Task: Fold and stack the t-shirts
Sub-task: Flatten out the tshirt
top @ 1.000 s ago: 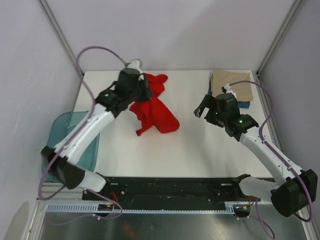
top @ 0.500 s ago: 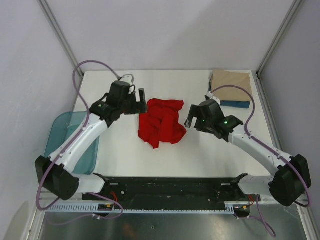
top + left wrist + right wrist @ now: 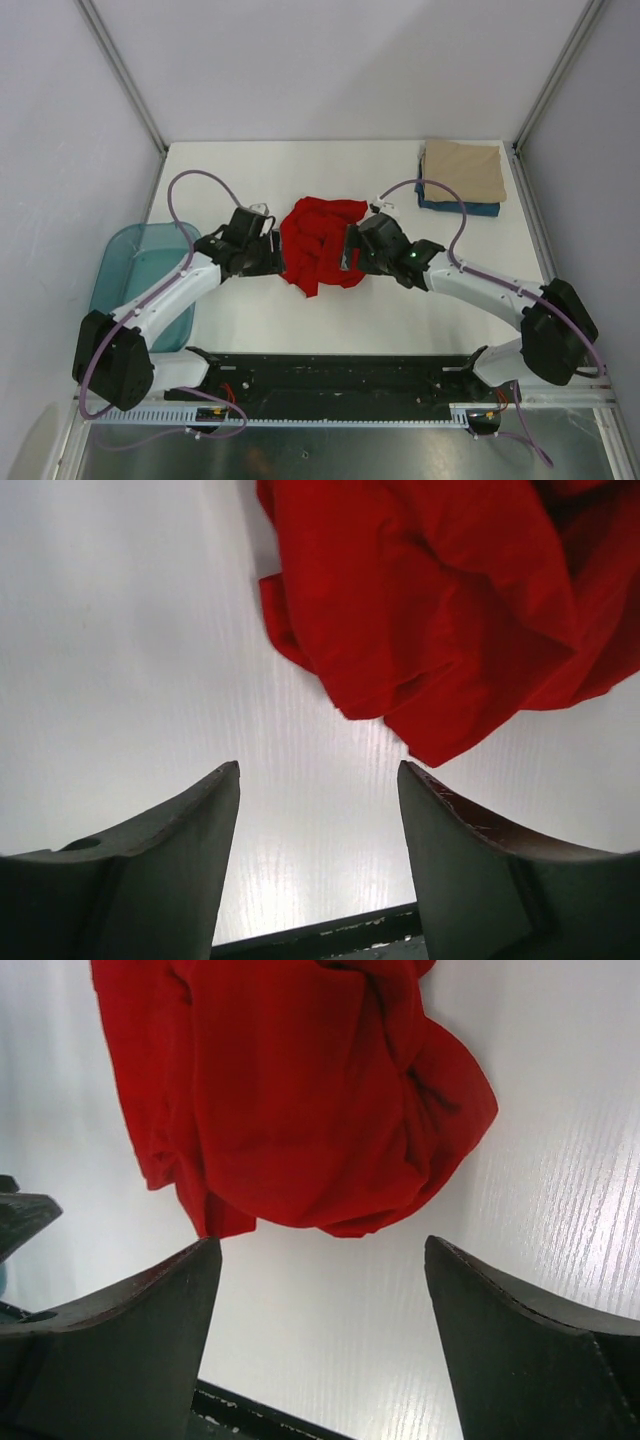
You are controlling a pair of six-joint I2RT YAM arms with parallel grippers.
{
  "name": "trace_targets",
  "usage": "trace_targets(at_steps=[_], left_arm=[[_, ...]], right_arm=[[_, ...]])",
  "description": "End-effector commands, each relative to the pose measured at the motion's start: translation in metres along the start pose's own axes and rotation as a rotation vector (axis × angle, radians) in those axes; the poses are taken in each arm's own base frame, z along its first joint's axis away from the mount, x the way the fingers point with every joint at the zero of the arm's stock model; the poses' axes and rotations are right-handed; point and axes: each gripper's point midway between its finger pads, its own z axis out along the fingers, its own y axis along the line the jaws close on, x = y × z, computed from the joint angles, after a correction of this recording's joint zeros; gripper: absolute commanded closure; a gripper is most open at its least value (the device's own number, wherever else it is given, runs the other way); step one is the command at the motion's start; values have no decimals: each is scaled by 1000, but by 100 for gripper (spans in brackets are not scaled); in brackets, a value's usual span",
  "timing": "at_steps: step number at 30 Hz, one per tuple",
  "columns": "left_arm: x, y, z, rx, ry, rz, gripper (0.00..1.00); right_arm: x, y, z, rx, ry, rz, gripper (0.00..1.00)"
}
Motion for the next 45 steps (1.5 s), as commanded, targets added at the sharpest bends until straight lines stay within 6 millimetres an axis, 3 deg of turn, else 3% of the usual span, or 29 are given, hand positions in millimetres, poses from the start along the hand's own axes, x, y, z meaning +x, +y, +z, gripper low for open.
trace_targets(at_steps=[1,6,11,19,27,30,32,34,36,37,42,45], left_arm=[[-21,-29,0,130,-63,-19,33],[-24,-49,22,188,2,16,37],[-27,-54,49,172,51,21,39],[-36,-65,70,174,69,1,44],[-31,-60,82,137,93,-16,59],[-31,-56,82,113,81,-30,69],[-37,-51,76,85,47,-44,79],[-48,-40,64,35,-7,-65,92],[-61,-25,45,-29,-76,-81,98],[-69,-16,32,-65,-119,-85,99],[-94,30,-35,-226,-318,-89,100],[-99,49,-66,-283,-389,-93,100]], right_arm=[[-15,8,6,20,-58,39,14],[-4,-10,20,114,-45,66,16],[3,-25,34,178,-54,91,22],[22,-34,58,200,-15,118,33],[25,-38,71,208,-6,141,39],[22,-41,73,211,-11,148,45],[17,-45,73,220,-21,153,56],[10,-52,74,230,-34,157,74],[-1,-61,75,243,-51,162,93],[-8,-68,76,254,-60,167,96],[-73,-115,66,325,-151,186,100],[-107,-128,65,338,-181,165,99]])
